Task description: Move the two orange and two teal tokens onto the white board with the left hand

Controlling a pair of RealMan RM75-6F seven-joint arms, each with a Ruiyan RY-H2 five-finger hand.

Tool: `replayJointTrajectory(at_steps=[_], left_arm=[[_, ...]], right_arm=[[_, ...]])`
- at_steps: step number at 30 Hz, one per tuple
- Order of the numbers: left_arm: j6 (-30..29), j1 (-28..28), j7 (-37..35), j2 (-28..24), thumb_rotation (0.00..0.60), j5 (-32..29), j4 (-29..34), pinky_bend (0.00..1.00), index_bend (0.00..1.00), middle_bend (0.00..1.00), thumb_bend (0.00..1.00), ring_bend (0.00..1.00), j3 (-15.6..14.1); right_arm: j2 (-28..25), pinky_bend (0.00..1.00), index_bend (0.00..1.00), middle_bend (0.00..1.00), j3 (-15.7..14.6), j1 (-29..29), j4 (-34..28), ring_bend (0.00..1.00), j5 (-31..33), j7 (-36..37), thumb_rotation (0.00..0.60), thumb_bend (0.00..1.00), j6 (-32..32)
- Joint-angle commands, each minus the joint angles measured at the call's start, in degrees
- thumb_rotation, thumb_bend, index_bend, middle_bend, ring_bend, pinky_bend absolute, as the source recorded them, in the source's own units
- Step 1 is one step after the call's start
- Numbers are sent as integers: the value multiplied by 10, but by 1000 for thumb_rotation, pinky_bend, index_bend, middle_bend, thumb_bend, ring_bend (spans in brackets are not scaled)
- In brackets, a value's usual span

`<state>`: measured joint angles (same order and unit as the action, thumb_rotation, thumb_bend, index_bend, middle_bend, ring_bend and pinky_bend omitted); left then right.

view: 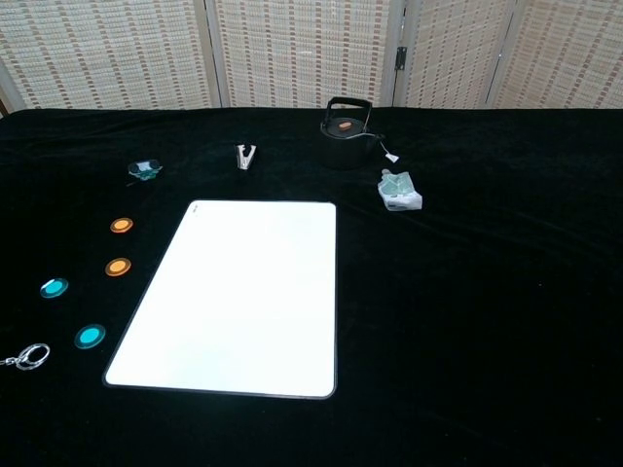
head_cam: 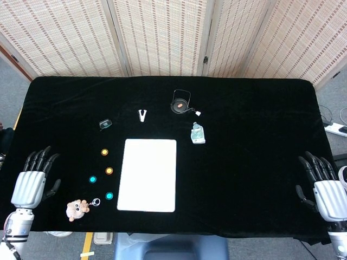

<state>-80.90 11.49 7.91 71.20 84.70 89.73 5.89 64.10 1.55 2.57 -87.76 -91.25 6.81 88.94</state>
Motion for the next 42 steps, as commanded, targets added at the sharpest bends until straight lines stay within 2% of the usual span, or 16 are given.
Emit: replayJointTrajectory(at_steps=[1, 3, 12, 22, 42], left_arm=[[37, 34, -27, 7, 600, 8, -22, 0, 283, 28, 425, 0, 13], [62, 56, -48, 12, 600, 9, -38, 0, 330, 53, 427, 0, 19], [180, 151, -99, 67, 600, -14, -149, 0, 417, 104, 434, 22, 40], [286, 218, -113, 135, 600, -65, -247, 0, 405, 106, 432, 28, 45], [336, 268, -70, 204, 600, -113, -313, 0, 432, 106, 430, 22, 41]], right_arm=[[0, 0, 0, 1, 0, -1, 0, 34, 0, -1, 600, 511, 1], [0, 0, 0, 1, -1, -2, -1, 34, 0, -1, 600, 510, 3], [-3, 0, 0, 1, 0, -6, -5, 34, 3, -5, 600, 510, 6], [-7, 0, 0, 1, 1, -7, -12, 33, 5, -11, 600, 511, 4], [-6, 0, 0, 1, -1, -12, -5, 34, 7, 0, 600, 511, 3]])
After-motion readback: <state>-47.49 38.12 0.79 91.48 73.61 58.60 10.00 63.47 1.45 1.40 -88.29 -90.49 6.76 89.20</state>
